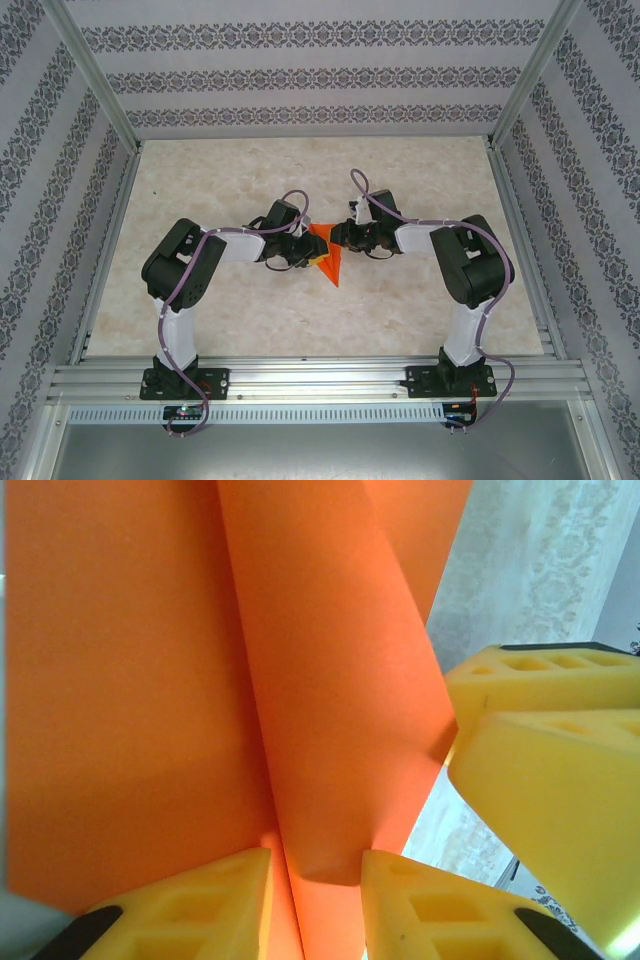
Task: Fold a paper plane with a square sheet of paper (fold left side to right side)
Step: Fourth fold the wing at the center of the table.
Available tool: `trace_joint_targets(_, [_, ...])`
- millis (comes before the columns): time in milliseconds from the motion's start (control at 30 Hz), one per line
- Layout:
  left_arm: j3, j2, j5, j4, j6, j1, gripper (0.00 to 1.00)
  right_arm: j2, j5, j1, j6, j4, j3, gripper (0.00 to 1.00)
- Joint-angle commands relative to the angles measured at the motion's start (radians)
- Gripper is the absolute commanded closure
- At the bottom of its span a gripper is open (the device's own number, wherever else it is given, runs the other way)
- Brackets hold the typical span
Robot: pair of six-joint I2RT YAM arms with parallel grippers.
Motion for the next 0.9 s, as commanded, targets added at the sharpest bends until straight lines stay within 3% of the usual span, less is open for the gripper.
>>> trace_joint_targets(0, [-0.003,0.029,-0.041,-0.056,0.029,-0.010,0.69,0.026,-0.013,0.011,0.005,0.027,0.029,0.78])
trace_joint_targets(367, [0.001,0.029,-0.041,-0.065,0.035,-0.010,0.69,0.028,-0.011,0.010,-0.007,0.010,0.040,1.00])
trace_joint_targets(867, [0.000,0.027,-0.041,-0.070,0.039,-0.011,0.69,-0.008,0.039,-0.018,-0.036,-0.029,0.004,1.00])
